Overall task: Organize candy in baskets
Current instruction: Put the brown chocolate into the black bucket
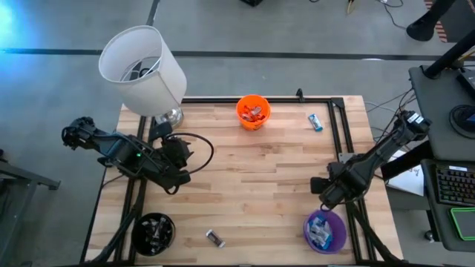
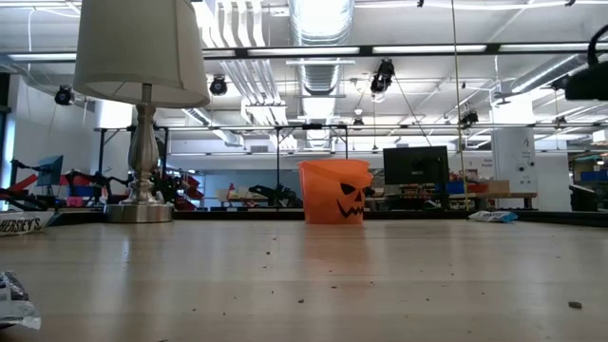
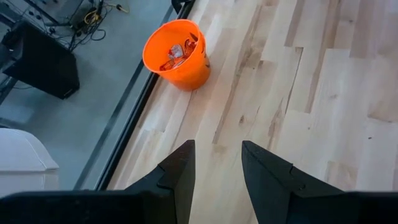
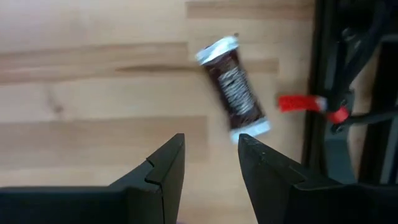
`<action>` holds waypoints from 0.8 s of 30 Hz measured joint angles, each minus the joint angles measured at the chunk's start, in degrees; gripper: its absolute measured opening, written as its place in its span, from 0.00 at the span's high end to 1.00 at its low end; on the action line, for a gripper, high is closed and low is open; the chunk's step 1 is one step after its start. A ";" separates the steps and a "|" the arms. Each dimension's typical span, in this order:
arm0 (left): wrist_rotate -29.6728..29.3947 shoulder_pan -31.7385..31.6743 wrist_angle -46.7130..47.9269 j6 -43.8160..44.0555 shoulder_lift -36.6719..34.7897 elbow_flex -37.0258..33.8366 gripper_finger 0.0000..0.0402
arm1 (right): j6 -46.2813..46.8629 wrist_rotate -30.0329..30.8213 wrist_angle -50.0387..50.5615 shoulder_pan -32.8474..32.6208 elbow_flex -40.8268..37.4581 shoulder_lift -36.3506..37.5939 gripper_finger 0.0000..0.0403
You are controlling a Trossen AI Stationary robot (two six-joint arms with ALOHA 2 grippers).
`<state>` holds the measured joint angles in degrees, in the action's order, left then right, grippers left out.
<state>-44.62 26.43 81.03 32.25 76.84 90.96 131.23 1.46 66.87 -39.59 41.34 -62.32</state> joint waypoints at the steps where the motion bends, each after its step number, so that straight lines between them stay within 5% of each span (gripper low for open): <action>1: 0.00 -0.02 0.00 0.02 0.00 0.00 0.72 | -0.23 -0.18 0.12 0.00 -0.67 0.10 0.65; 24: 0.11 -3.47 -0.50 1.31 0.00 -0.02 0.72 | 0.59 0.06 -6.43 0.26 -7.88 -3.87 0.65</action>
<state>-44.51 22.96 80.53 33.56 76.84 90.94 131.82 1.52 60.43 -39.33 33.46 -66.19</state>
